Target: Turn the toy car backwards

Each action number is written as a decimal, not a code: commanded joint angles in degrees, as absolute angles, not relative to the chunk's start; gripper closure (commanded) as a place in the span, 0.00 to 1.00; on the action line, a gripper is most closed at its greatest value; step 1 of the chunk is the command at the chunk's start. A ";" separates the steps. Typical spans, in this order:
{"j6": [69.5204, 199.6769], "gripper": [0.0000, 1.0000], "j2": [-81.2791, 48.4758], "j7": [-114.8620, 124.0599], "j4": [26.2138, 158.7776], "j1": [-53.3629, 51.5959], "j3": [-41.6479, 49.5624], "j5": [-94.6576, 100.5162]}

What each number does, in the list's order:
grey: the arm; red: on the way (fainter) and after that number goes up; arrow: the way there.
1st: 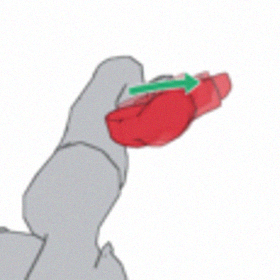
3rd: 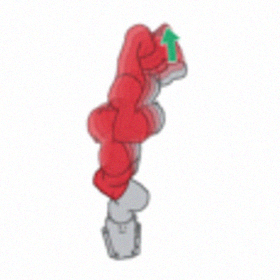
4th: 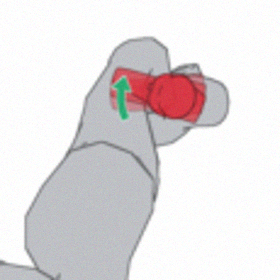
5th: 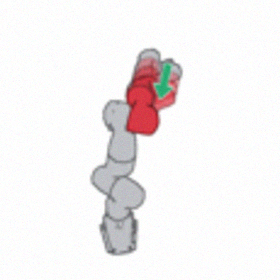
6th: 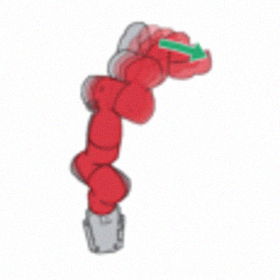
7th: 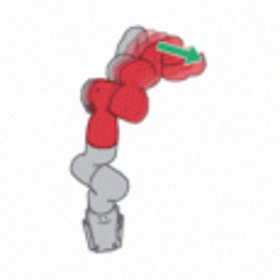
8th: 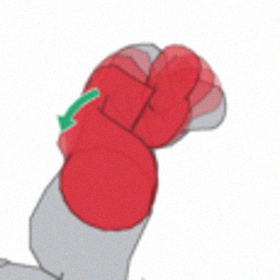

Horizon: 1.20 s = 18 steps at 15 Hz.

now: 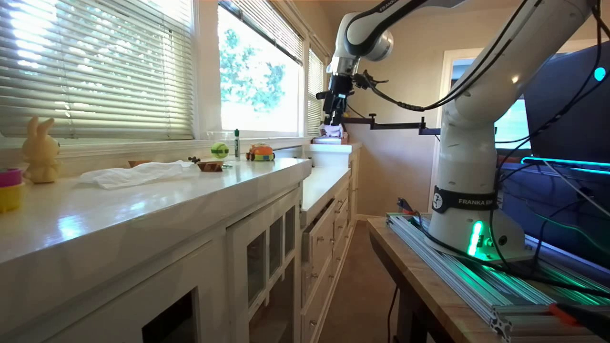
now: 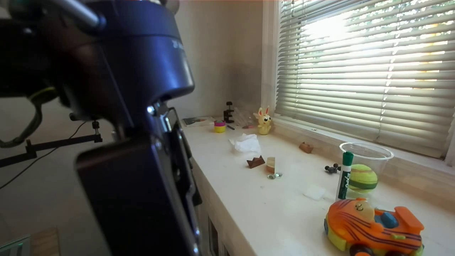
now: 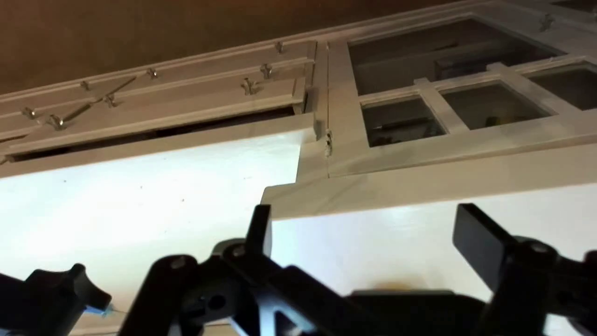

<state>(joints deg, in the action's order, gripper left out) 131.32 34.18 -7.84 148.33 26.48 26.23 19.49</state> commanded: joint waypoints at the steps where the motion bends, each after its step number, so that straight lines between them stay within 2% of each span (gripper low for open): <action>1: 138.81 0.00 30.44 -11.52 147.13 26.71 29.30 17.08; 8: 145.71 0.00 26.63 -15.73 144.67 23.79 33.80 6.95; 18: 145.26 0.00 21.84 -16.08 142.24 20.45 30.04 6.15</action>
<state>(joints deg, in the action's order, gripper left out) 145.24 24.60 -14.92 144.20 21.13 31.21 8.57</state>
